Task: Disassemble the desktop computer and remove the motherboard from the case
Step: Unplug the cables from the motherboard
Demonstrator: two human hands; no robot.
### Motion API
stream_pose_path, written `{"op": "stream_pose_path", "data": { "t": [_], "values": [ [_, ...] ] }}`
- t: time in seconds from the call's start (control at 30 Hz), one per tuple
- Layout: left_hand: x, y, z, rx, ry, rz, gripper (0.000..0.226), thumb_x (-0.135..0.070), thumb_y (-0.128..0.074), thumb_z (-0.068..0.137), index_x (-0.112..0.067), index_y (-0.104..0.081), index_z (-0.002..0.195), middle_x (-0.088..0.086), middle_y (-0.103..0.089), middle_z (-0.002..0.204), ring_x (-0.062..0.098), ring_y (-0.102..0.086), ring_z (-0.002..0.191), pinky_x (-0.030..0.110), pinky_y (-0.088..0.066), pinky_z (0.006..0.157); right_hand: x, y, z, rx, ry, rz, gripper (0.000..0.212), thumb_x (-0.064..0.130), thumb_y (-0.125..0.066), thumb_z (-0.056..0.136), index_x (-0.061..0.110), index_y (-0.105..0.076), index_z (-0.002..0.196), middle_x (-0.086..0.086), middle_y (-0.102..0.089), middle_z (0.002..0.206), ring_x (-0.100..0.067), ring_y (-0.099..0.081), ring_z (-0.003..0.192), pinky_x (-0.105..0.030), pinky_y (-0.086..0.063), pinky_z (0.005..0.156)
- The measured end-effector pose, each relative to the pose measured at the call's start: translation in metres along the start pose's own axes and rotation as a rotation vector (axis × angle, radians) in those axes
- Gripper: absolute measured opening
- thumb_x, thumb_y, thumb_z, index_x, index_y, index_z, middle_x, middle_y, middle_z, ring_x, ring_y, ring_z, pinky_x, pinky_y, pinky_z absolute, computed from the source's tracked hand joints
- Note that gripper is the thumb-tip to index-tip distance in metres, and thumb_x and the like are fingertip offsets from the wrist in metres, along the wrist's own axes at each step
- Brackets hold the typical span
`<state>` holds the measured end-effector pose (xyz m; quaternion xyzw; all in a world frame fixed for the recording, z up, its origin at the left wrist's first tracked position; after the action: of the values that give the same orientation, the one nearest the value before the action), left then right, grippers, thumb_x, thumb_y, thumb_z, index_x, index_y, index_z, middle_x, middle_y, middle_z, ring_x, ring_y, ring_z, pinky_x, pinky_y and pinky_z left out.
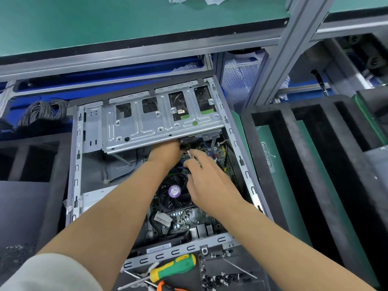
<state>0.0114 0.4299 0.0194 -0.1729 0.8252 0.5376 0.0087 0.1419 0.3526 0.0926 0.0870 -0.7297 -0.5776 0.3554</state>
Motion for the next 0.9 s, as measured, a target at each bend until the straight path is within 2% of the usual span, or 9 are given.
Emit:
{"op": "stream_pose_path", "data": {
  "t": [0.13,0.2,0.27,0.4,0.53,0.7,0.8,0.9],
  "values": [
    [-0.006,-0.003,-0.002,0.13,-0.029,0.097,0.021,-0.02,-0.044,0.099,-0.006,-0.057,0.107,0.008,-0.055,0.092,0.026,-0.049,0.082,0.034,-0.04,0.073,0.001,0.0,0.0,-0.004,0.002,-0.02,0.038,0.017,-0.043,0.098,0.01,-0.043,0.136,-0.009,-0.029,0.15,-0.022,-0.032,0.138,-0.032,-0.035,0.109],
    [-0.008,-0.003,-0.002,0.171,-0.043,0.094,0.025,-0.02,-0.042,0.1,-0.006,-0.056,0.115,0.013,-0.059,0.109,0.025,-0.048,0.088,0.034,-0.038,0.077,0.001,0.001,0.0,-0.007,-0.002,-0.017,0.039,0.017,-0.044,0.098,0.01,-0.043,0.136,-0.009,-0.03,0.15,-0.022,-0.032,0.137,-0.033,-0.035,0.108],
    [-0.009,-0.001,-0.002,0.186,-0.042,0.082,0.029,-0.022,-0.04,0.101,-0.007,-0.055,0.121,0.014,-0.058,0.118,0.026,-0.05,0.095,0.034,-0.037,0.08,0.001,0.002,0.001,-0.014,-0.011,0.003,0.04,0.016,-0.046,0.097,0.009,-0.044,0.136,-0.01,-0.031,0.149,-0.024,-0.035,0.135,-0.034,-0.037,0.108],
    [-0.01,0.001,-0.005,0.187,-0.04,0.082,0.023,-0.021,-0.042,0.1,-0.009,-0.054,0.115,0.012,-0.056,0.108,0.026,-0.047,0.089,0.034,-0.037,0.077,0.001,0.006,0.0,-0.03,-0.026,0.044,0.04,0.013,-0.051,0.095,0.008,-0.046,0.134,-0.011,-0.034,0.147,-0.026,-0.042,0.13,-0.035,-0.042,0.102],
    [-0.012,0.0,-0.007,0.202,-0.044,0.088,0.008,-0.017,-0.042,0.099,-0.013,-0.049,0.097,0.011,-0.054,0.1,0.03,-0.052,0.091,0.035,-0.04,0.078,0.001,0.007,0.001,-0.03,-0.029,0.044,0.04,0.013,-0.052,0.094,0.008,-0.046,0.134,-0.011,-0.034,0.146,-0.027,-0.043,0.129,-0.036,-0.044,0.1],
    [-0.013,0.005,-0.006,0.175,-0.084,0.093,0.006,-0.021,-0.043,0.1,-0.017,-0.043,0.096,0.006,-0.047,0.093,0.024,-0.045,0.085,0.032,-0.036,0.076,0.001,0.007,0.001,-0.037,-0.033,0.053,0.04,0.012,-0.053,0.093,0.007,-0.047,0.133,-0.013,-0.034,0.147,-0.029,-0.044,0.126,-0.039,-0.045,0.098],
    [-0.013,0.003,-0.006,0.159,-0.087,0.094,0.008,-0.019,-0.043,0.1,-0.013,-0.049,0.1,0.008,-0.049,0.094,0.025,-0.046,0.084,0.033,-0.037,0.075,0.001,0.007,0.0,-0.034,-0.035,0.038,0.041,0.013,-0.053,0.093,0.008,-0.046,0.133,-0.012,-0.034,0.146,-0.029,-0.044,0.126,-0.038,-0.045,0.098],
    [-0.01,0.002,-0.005,0.17,-0.076,0.073,0.019,-0.02,-0.042,0.1,-0.01,-0.054,0.112,0.01,-0.055,0.103,0.025,-0.046,0.086,0.033,-0.037,0.077,0.002,0.007,0.0,-0.035,-0.034,0.042,0.041,0.012,-0.053,0.093,0.007,-0.046,0.133,-0.012,-0.034,0.145,-0.028,-0.045,0.124,-0.038,-0.044,0.099]
  ]
}}
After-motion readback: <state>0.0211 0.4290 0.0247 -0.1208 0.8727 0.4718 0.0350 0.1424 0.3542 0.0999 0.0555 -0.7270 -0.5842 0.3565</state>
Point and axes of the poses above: each hand's wrist, its own z-axis towards the middle knuckle, its own y-axis out of the back of the hand, x = y × z, the point moved 7 cm from there along z, towards the middle knuckle
